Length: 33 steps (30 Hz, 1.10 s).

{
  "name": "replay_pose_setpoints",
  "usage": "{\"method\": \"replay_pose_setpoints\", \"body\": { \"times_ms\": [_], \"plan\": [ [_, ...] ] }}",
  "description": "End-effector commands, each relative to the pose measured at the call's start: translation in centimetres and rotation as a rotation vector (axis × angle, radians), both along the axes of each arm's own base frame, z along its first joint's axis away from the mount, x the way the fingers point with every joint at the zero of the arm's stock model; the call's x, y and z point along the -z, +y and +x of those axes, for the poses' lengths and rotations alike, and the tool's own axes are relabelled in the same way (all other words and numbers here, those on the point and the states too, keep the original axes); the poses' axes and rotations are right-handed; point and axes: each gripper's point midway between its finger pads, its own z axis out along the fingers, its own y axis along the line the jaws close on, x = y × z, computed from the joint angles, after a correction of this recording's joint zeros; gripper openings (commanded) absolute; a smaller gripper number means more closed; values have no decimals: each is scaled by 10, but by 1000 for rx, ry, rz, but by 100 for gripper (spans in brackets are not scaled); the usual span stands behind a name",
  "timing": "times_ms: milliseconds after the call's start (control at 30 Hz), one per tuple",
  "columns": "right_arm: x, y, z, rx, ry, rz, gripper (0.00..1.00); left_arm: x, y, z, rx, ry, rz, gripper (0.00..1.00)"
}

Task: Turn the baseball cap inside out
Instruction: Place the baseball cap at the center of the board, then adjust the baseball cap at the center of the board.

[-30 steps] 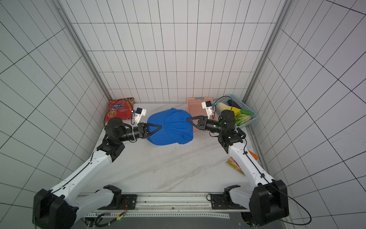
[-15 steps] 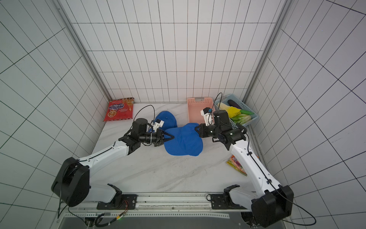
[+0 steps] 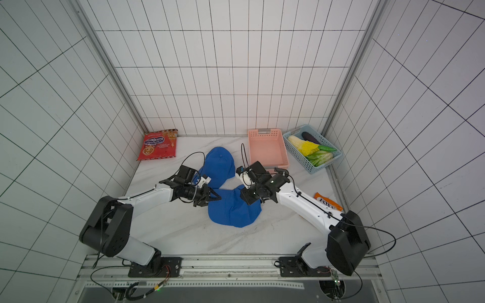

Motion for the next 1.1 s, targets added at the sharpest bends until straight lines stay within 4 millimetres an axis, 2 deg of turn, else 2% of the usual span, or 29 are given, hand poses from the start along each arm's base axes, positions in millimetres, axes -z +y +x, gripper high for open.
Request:
{"method": "replay_pose_setpoints", "body": {
  "times_ms": [0, 100, 200, 300, 367, 467, 533, 600, 767, 900, 1067],
  "plan": [
    [-20, 15, -4, -30, 0, 97, 50, 19, 36, -30, -6, 19, 130, 58],
    [-34, 8, -3, 0, -29, 120, 61, 21, 62, -33, -94, -2, 195, 73],
    [-42, -8, -2, 58, 5, 178, 64, 11, 79, -27, -165, -81, 264, 82],
    [-32, -33, 3, 154, 89, 223, 63, -6, 94, -16, -211, -191, 341, 86],
    [-18, -49, 5, 213, 135, 222, 62, -19, 95, -8, -197, -271, 354, 86],
    [3, -59, 2, 235, 173, 193, 60, -43, 74, 1, -106, -412, 292, 82],
    [15, -57, 1, 222, 185, 187, 59, -58, 43, -2, 13, -523, 251, 80],
    [24, -52, 4, 195, 175, 190, 57, -64, 17, -6, 121, -588, 227, 76],
    [40, -36, 8, 95, 103, 117, 56, -42, -9, -16, 251, -505, 226, 66],
    [52, -24, 15, 52, 68, 87, 55, -30, -23, -19, 310, -463, 221, 65],
    [61, -14, 23, 22, 30, 74, 52, -14, -24, -20, 316, -409, 253, 68]
  ]
}}
